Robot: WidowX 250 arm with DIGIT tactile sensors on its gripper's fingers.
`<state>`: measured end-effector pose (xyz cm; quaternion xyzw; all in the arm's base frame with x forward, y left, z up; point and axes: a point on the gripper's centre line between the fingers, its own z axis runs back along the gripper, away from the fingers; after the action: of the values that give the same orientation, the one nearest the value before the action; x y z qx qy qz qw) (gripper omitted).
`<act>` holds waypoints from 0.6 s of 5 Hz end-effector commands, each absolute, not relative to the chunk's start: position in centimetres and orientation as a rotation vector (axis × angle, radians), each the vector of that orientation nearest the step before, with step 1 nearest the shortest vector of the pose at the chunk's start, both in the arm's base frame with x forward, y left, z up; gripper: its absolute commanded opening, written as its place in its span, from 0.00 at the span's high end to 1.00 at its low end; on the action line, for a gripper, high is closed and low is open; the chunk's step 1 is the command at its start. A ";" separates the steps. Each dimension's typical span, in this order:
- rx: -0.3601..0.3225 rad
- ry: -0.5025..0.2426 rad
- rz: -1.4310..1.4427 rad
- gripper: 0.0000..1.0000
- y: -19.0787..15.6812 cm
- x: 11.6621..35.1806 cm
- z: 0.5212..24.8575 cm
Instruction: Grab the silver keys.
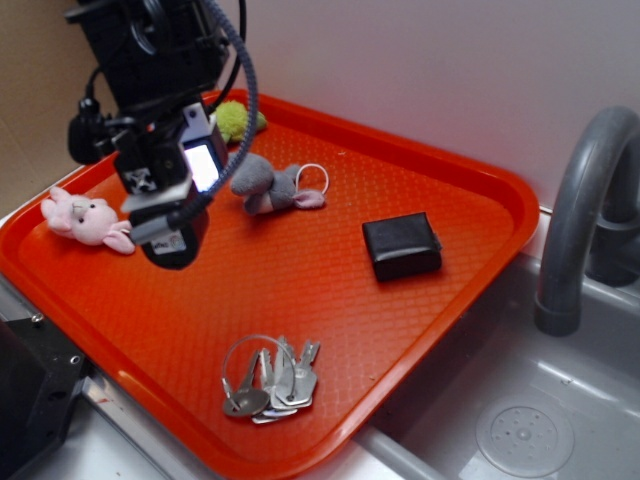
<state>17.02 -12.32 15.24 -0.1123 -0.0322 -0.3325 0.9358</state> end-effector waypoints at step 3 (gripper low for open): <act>-0.226 0.011 -0.727 0.00 -13.8 16.4 11.7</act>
<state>17.18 -12.89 10.37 -0.1063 0.0263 -0.3427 0.9330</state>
